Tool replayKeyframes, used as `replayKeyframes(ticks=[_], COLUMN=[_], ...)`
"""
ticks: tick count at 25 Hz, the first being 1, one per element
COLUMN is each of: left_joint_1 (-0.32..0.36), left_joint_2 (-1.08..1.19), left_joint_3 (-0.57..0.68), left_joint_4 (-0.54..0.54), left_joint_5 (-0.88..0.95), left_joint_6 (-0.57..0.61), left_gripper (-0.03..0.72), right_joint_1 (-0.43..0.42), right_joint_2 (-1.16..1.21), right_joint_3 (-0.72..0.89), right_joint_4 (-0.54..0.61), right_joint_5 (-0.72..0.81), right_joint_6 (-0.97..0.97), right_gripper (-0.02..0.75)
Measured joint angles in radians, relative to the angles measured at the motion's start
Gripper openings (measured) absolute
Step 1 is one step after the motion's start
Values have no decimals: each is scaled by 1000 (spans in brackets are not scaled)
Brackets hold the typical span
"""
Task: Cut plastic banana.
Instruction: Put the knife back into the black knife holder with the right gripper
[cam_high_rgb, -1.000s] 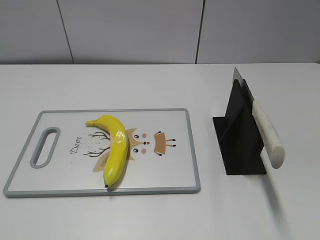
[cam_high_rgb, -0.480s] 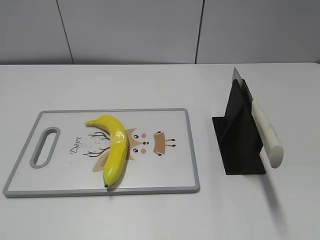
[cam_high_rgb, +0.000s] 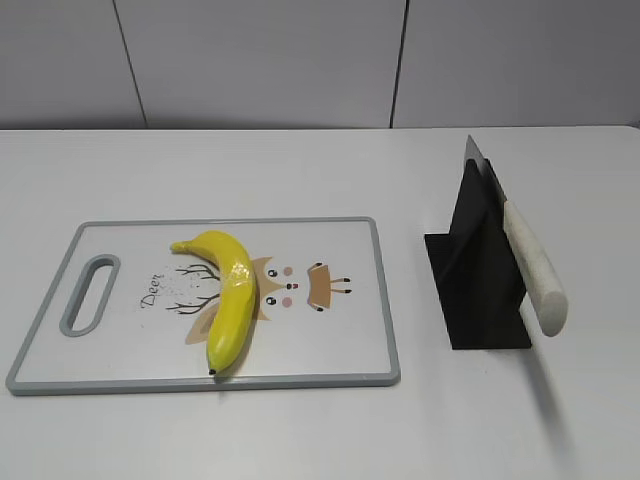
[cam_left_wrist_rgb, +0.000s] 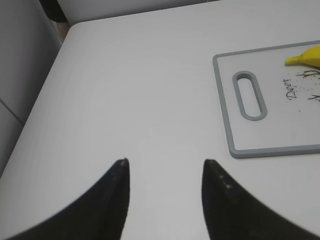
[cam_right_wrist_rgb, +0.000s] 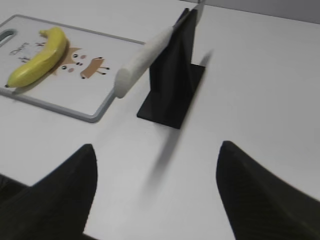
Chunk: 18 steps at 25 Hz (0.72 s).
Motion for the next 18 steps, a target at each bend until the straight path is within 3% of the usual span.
replayKeyframes(ticks=[9,18], left_joint_1=[0,0], left_joint_2=[0,0], left_joint_3=[0,0], left_joint_4=[0,0], left_joint_5=[0,0], left_joint_6=[0,0], left_gripper=[402,386], right_joint_1=[-338,-368], right_joint_2=[0,0], right_joint_3=[0,0], right_joint_4=[1,2], right_joint_5=[-1,-1], right_joint_6=[0,0], right_gripper=[561,561])
